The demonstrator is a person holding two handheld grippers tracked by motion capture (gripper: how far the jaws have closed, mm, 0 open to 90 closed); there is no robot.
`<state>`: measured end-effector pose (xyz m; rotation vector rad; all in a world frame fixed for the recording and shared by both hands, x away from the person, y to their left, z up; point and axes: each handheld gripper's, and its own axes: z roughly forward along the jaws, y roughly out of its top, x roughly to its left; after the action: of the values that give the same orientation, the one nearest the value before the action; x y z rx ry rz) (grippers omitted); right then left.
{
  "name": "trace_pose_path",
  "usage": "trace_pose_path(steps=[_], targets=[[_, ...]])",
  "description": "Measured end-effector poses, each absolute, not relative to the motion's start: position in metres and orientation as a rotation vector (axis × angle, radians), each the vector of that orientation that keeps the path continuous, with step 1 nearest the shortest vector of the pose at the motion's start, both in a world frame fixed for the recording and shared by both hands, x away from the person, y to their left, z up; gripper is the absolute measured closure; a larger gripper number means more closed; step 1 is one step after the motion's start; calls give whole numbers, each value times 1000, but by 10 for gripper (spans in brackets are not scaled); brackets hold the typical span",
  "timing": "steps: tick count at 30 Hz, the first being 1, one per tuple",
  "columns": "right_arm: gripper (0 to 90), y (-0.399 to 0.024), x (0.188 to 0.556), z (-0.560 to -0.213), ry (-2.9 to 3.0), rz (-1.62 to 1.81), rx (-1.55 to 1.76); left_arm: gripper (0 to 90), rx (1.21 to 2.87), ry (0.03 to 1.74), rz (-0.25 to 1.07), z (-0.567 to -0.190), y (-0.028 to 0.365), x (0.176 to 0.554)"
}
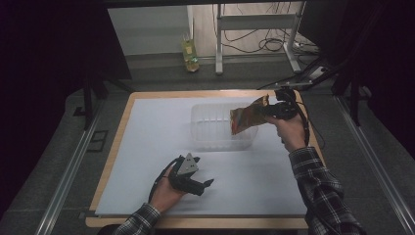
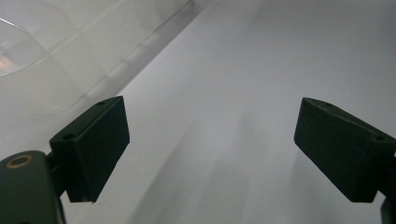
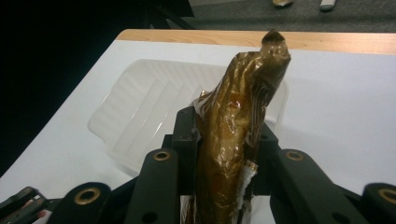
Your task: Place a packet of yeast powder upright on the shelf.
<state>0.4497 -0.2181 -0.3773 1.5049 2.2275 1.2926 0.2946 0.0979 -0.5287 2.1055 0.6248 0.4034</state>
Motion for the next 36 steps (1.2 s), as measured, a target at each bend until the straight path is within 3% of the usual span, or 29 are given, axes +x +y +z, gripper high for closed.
trace_pose_path(steps=[36], targets=[[696, -189, 482, -379, 2203, 1205, 1521, 105, 2105, 615, 418, -527, 99, 294]])
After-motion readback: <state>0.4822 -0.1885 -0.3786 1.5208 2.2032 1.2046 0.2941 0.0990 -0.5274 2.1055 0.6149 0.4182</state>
